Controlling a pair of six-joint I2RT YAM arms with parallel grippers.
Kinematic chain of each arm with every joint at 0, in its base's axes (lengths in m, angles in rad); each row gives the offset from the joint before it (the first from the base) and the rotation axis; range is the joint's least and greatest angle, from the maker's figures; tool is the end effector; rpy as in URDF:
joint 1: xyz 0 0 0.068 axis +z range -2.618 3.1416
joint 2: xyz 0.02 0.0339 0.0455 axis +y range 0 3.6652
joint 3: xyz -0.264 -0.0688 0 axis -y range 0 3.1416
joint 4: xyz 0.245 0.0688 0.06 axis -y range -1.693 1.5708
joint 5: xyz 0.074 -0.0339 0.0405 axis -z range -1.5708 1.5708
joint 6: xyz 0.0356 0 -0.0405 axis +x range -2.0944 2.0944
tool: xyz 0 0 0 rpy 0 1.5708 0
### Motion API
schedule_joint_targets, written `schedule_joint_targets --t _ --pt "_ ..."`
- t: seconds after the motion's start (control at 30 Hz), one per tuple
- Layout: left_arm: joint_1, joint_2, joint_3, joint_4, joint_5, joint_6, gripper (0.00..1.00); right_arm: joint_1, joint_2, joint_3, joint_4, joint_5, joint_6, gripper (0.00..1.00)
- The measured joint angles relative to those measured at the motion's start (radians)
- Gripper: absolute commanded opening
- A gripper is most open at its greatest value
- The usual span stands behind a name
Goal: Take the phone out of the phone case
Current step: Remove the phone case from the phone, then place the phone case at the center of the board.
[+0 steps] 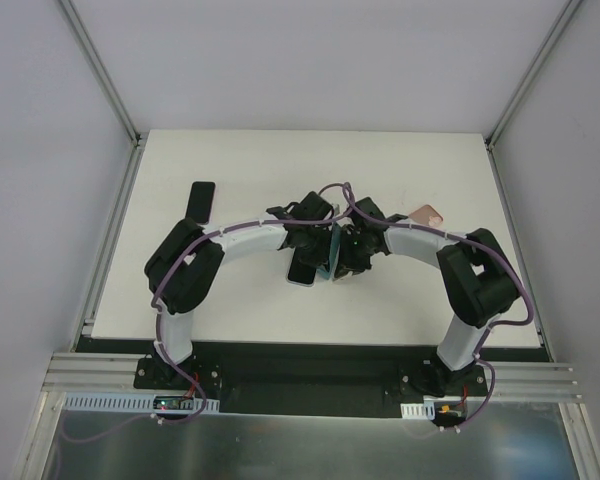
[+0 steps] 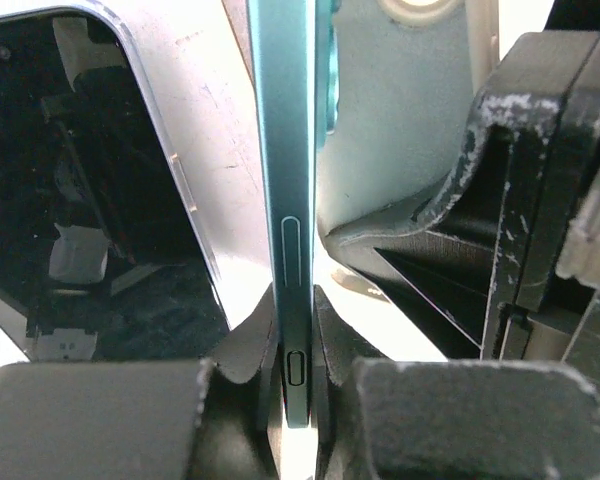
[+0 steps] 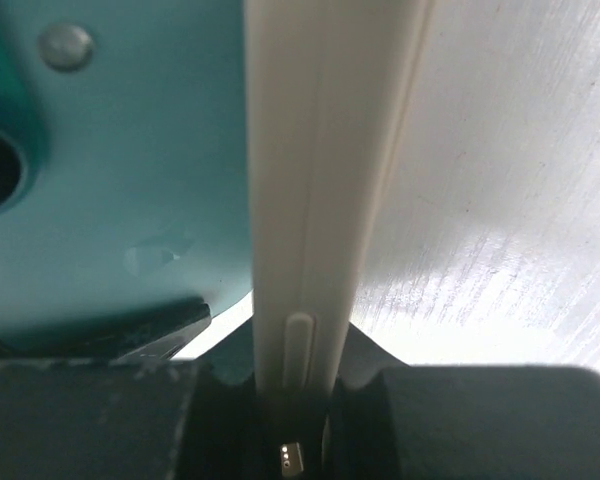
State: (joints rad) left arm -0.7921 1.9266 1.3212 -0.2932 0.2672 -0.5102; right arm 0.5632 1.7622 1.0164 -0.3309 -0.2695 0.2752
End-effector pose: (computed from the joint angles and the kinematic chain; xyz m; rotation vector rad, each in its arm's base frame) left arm 0.2848 -0.3020 0.1861 0.4933 2.5949 -0.8407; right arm 0.2843 0.1907 0.1551 -0.4846 2.6909 0.6189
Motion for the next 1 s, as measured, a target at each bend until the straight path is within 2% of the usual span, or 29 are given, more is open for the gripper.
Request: schedule_joint_targets --t 0.17,0.33,0.5,0.67,0.83,0.87,0.93,1.0 --pt "-0.001 -0.037 -0.011 -0.016 -0.011 0.029 0.00 -0.003 -0.017 -0.018 0.010 0.000 0.011 0.01" --pt "0.010 -0.119 -0.011 -0.034 0.027 0.058 0.00 -0.032 -0.099 -0.028 -0.018 0.002 0.013 0.01" --pt "0.117 -0.204 -0.011 -0.039 0.100 0.058 0.00 -0.101 -0.202 -0.018 -0.037 0.020 0.013 0.01" --pt "0.275 -0.256 -0.011 -0.073 0.020 0.094 0.00 -0.160 -0.167 0.071 -0.052 0.020 0.011 0.01" --pt "0.323 -0.241 0.007 -0.148 -0.144 0.153 0.00 -0.219 -0.011 0.255 -0.040 0.020 0.024 0.03" --pt "0.325 -0.217 0.027 -0.166 -0.174 0.164 0.00 -0.230 0.029 0.301 -0.036 0.019 0.033 0.12" --pt "0.325 -0.154 0.084 -0.186 -0.240 0.187 0.00 -0.251 0.107 0.388 -0.031 0.014 0.050 0.23" --pt "0.325 -0.072 0.153 -0.201 -0.304 0.205 0.00 -0.274 0.185 0.465 -0.010 0.013 0.067 0.50"
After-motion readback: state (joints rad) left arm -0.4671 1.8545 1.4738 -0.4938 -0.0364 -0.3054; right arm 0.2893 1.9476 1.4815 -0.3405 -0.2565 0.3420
